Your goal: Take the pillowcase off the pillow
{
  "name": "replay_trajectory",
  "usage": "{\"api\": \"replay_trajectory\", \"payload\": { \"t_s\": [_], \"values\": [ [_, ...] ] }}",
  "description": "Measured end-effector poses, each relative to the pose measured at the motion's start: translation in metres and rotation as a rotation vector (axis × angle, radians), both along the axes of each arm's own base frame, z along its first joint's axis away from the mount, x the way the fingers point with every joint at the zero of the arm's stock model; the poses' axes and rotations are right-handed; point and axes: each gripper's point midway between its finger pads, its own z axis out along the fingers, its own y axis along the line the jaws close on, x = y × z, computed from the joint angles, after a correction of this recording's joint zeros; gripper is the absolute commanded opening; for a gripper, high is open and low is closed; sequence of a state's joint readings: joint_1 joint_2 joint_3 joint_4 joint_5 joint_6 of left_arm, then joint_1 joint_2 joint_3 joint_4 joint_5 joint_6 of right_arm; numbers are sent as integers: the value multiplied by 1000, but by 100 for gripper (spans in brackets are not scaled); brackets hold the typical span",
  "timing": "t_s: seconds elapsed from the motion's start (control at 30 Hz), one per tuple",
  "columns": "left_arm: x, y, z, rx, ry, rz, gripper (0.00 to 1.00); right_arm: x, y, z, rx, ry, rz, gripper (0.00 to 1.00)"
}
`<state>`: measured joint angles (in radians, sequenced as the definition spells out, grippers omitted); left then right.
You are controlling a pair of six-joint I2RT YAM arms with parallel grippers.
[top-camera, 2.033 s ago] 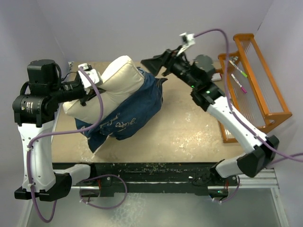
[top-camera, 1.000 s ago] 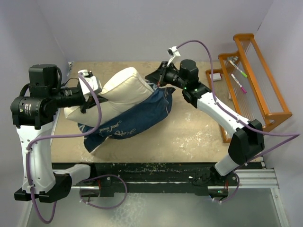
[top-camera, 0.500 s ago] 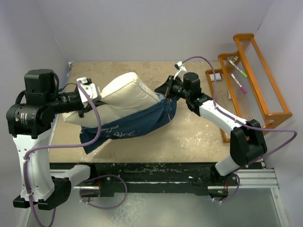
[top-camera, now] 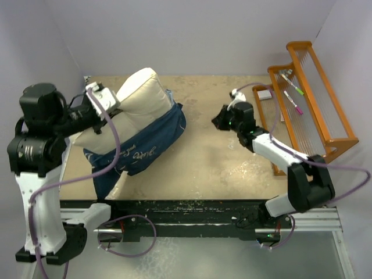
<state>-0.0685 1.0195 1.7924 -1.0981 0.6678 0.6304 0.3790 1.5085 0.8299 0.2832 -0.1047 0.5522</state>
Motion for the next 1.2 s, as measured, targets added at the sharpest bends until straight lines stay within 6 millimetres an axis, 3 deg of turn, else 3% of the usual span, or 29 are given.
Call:
{"api": "replay_trajectory", "payload": {
  "t_s": [0.03,0.1,0.2,0.27,0.3,0.37,0.4,0.5,0.57,0.8,0.93,1.07,1.1,1.13,1.17,1.2],
  "values": [
    [6,-3,-1,-8,25,-11,0,4,1,26,-1,-58,10,34],
    [17,-9,-2,-23,71,-44,0,16,8,96,23,-208,48,53],
    [37,-20,-10,-50,145,-103,0,15,24,243,80,-545,171,79],
    [44,-27,-18,-72,192,-140,0,-14,35,332,99,-774,283,90],
    [46,-31,-19,-84,209,-158,0,-33,42,363,99,-861,342,94],
    [46,-36,-18,-102,227,-193,0,-70,60,405,83,-994,475,99],
    [45,-38,-17,-109,236,-206,0,-82,68,416,76,-1034,525,100],
    [39,-44,-16,-124,265,-244,0,-114,97,427,52,-1093,727,100],
    [34,-49,-17,-127,282,-272,0,-118,108,419,33,-1089,807,100],
    [14,-66,-25,-108,330,-352,0,-95,155,337,-4,-872,994,100],
    [14,-66,-27,-97,339,-344,0,-112,171,330,-7,-856,1092,95],
    [11,-70,-28,-88,338,-362,0,-137,182,326,-15,-852,1179,74],
    [10,-71,-29,-86,341,-363,0,-139,183,323,-18,-847,1193,63],
    [9,-70,-30,-83,344,-361,7,-140,184,321,-22,-846,1200,49],
    [10,-70,-30,-79,344,-358,30,-138,184,319,-25,-841,1201,28],
    [11,-70,-31,-76,342,-351,60,-137,184,318,-26,-839,1199,9]
  ]
}}
